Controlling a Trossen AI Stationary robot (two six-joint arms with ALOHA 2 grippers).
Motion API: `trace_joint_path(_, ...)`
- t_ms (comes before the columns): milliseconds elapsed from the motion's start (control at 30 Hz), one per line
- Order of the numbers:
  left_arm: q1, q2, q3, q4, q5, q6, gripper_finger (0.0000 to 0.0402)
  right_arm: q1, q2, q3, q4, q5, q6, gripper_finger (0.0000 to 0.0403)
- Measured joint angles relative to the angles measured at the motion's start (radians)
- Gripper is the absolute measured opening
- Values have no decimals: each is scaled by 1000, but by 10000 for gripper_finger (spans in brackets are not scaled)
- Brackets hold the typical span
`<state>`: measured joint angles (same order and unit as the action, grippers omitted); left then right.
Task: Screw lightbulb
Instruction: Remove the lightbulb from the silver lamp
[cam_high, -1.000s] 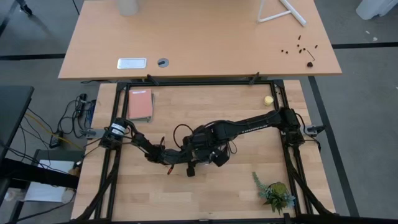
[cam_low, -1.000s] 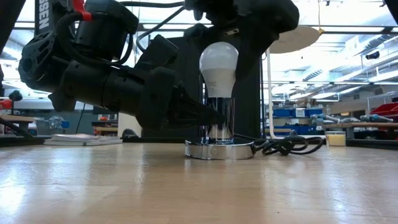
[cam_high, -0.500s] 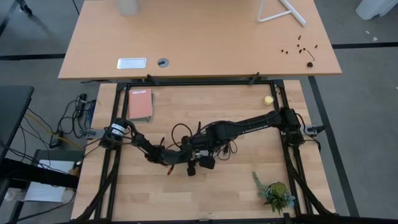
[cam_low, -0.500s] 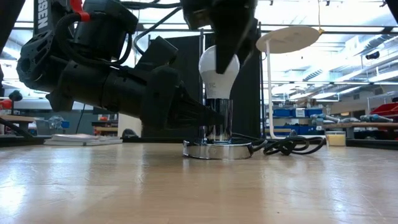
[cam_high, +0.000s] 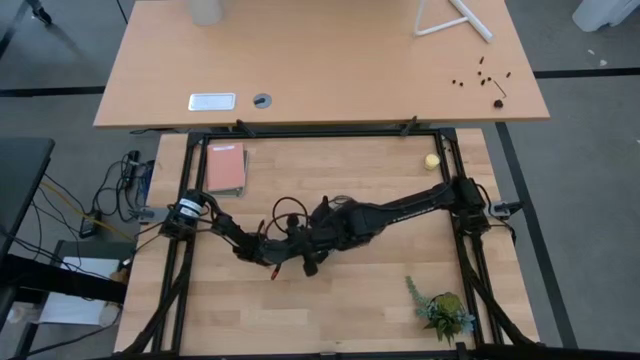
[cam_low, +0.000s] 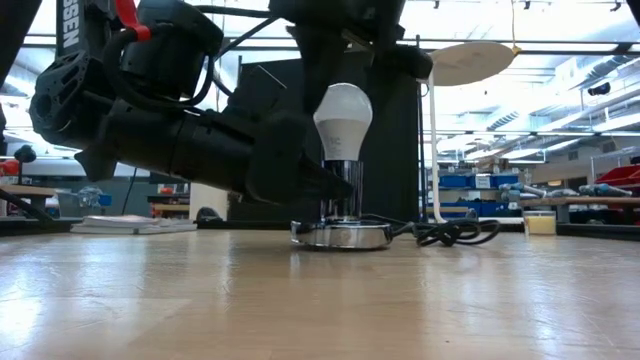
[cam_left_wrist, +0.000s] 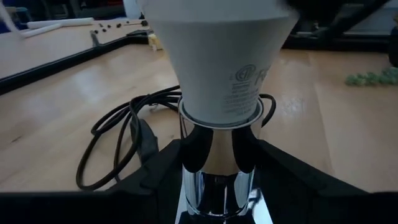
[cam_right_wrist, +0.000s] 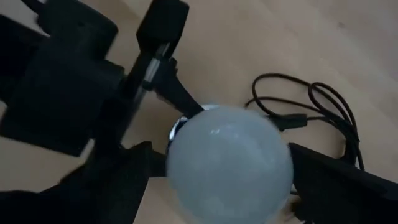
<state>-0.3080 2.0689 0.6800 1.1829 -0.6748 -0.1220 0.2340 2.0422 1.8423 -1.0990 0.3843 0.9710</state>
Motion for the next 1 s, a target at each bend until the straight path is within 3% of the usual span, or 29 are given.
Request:
trace_joint_path(233, 0, 0, 0, 3, -14, -23, 188, 43, -1, -104, 68, 147, 40, 373)
trace_joint_path(433, 0, 0, 0, 3, -14, -21, 188, 49, -1, -207, 266, 194, 17, 373)
trace_joint_path(700, 0, 0, 0, 2, -14, -21, 188, 72, 0, -221, 276, 281, 21, 368)
trace_joint_path(1000, 0, 0, 0, -1, -12, -21, 188, 77, -2, -220, 269, 267, 47, 275)
